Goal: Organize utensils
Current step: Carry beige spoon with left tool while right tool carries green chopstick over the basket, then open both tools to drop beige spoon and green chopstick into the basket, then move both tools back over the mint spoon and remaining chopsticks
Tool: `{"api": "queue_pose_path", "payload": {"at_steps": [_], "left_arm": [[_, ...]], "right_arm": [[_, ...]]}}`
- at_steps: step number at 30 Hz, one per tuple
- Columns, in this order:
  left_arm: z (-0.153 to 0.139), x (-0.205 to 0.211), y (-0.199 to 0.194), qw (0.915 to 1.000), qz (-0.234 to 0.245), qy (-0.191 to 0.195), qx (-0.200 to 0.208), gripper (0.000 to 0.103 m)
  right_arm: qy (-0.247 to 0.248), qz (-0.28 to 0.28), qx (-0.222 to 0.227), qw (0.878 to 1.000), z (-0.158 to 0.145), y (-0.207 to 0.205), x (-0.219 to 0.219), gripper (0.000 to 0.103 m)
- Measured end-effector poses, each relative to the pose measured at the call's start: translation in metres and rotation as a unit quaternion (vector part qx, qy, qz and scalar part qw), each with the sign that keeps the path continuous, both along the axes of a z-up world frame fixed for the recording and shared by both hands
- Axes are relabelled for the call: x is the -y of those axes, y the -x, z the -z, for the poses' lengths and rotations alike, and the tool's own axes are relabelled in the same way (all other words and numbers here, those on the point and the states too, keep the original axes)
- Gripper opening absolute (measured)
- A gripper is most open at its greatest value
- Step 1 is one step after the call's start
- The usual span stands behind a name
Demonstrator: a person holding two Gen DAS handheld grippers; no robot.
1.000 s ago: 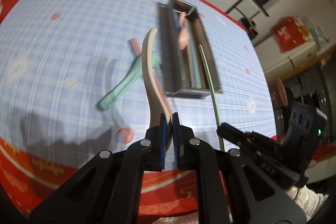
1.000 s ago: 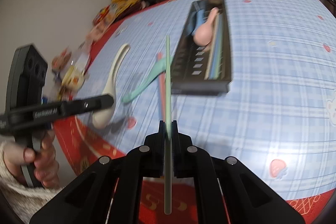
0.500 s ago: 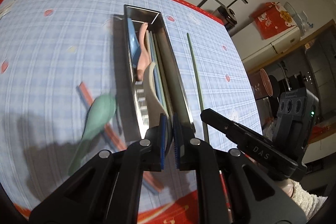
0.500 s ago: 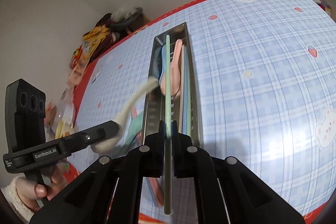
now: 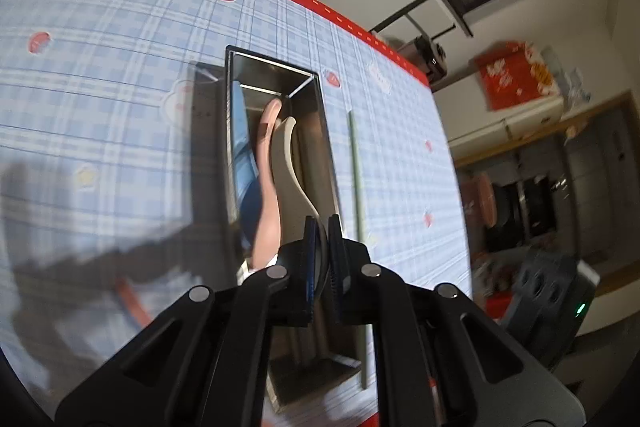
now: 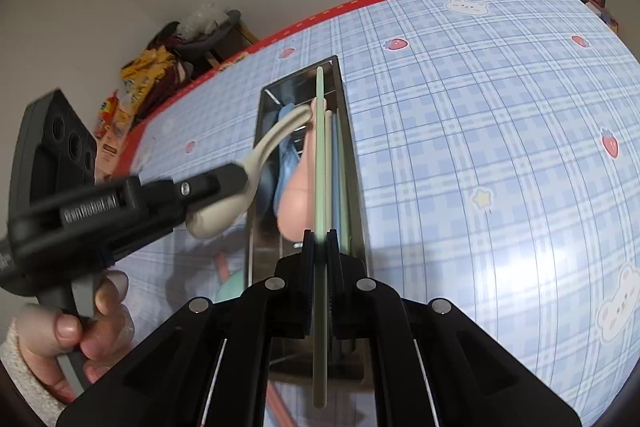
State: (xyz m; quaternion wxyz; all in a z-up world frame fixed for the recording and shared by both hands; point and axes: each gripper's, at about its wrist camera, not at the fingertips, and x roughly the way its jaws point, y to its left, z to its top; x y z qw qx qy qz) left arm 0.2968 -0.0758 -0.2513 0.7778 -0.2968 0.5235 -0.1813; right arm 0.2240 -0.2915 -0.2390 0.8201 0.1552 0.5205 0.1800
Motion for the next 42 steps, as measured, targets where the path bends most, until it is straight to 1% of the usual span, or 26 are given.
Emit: {"api": "queue_pose_path", "payload": {"at_steps": [2,5,8,10,11,14,16,17,18,20,21,22,23,24,25,28,29,30,31,35,37,39,42], "left_arm": [[0.005,0.000,-0.009,0.9998,-0.008,0.017,-0.003,0.010],[0.014,0.000,-0.020,0.9983,-0.022,0.052,-0.015,0.010],[0.025,-0.003,-0.024,0.9950,-0.041,0.085,-0.031,0.010],[0.033,-0.005,-0.023,0.9931,-0.054,0.096,-0.041,0.010],[0.037,-0.007,-0.022,0.9926,-0.058,0.097,-0.044,0.010],[0.038,-0.010,-0.020,0.9936,-0.065,0.081,-0.044,0.011],[0.033,-0.013,-0.021,0.9948,-0.063,0.072,-0.035,0.017],[0.029,-0.014,-0.021,0.9954,-0.062,0.067,-0.029,0.022],[0.025,-0.016,-0.020,0.9959,-0.061,0.062,-0.025,0.026],[0.016,-0.019,-0.020,0.9968,-0.061,0.050,-0.015,0.027],[0.013,-0.022,-0.019,0.9970,-0.062,0.045,-0.011,0.031],[0.008,-0.025,-0.017,0.9972,-0.065,0.038,-0.006,0.033],[0.003,-0.028,-0.014,0.9972,-0.068,0.031,-0.001,0.040],[-0.001,-0.031,-0.011,0.9972,-0.070,0.025,0.003,0.047],[-0.004,-0.034,-0.007,0.9973,-0.071,0.018,0.007,0.050],[-0.016,-0.042,0.009,0.9970,-0.073,-0.015,0.018,0.064],[-0.019,-0.042,0.014,0.9966,-0.075,-0.027,0.021,0.074],[-0.022,-0.045,0.021,0.9958,-0.078,-0.040,0.024,0.080],[-0.024,-0.047,0.026,0.9953,-0.080,-0.049,0.026,0.082],[-0.028,-0.053,0.053,0.9914,-0.082,-0.099,0.025,0.093],[-0.029,-0.055,0.071,0.9883,-0.082,-0.127,0.024,0.094],[-0.027,-0.055,0.081,0.9852,-0.081,-0.149,0.021,0.096],[-0.024,-0.052,0.108,0.9771,-0.075,-0.198,0.024,0.097]], "right_arm": [[0.008,-0.001,-0.005,1.000,0.003,-0.005,-0.004,0.006],[0.020,-0.007,-0.006,1.000,0.005,-0.010,-0.010,0.006],[0.030,-0.011,-0.007,0.999,0.006,-0.012,-0.013,0.006],[0.034,-0.010,-0.011,0.999,0.008,-0.014,-0.013,0.006],[0.036,-0.010,-0.015,0.999,0.010,-0.015,-0.013,0.006],[0.040,-0.010,-0.021,0.999,0.013,-0.018,-0.014,0.006],[0.044,-0.012,-0.020,0.999,0.013,-0.019,-0.015,0.008],[0.045,-0.011,-0.017,0.999,0.012,-0.020,-0.015,0.008],[0.045,-0.011,-0.015,0.999,0.011,-0.020,-0.015,0.008],[0.044,-0.014,-0.011,0.999,0.007,-0.020,-0.016,0.009],[0.046,-0.014,-0.008,0.999,0.004,-0.020,-0.016,0.013],[0.047,-0.014,-0.002,0.999,0.000,-0.018,-0.015,0.022],[0.047,-0.014,0.003,0.999,-0.003,-0.016,-0.014,0.027],[0.046,-0.014,0.008,0.999,-0.006,-0.013,-0.013,0.038],[0.046,-0.014,0.013,0.999,-0.009,-0.011,-0.012,0.042],[0.040,-0.020,0.025,0.999,-0.018,0.003,-0.007,0.071],[0.039,-0.022,0.026,0.999,-0.020,0.007,-0.006,0.075],[0.039,-0.023,0.028,0.999,-0.021,0.013,-0.004,0.081],[0.040,-0.024,0.028,0.999,-0.022,0.017,-0.003,0.087],[0.038,-0.020,0.037,0.998,-0.023,0.041,0.004,0.097],[0.040,-0.020,0.041,0.998,-0.022,0.053,0.006,0.097],[0.045,-0.017,0.047,0.998,-0.021,0.062,0.008,0.097],[0.044,-0.020,0.054,0.997,-0.016,0.077,0.010,0.097]]}}
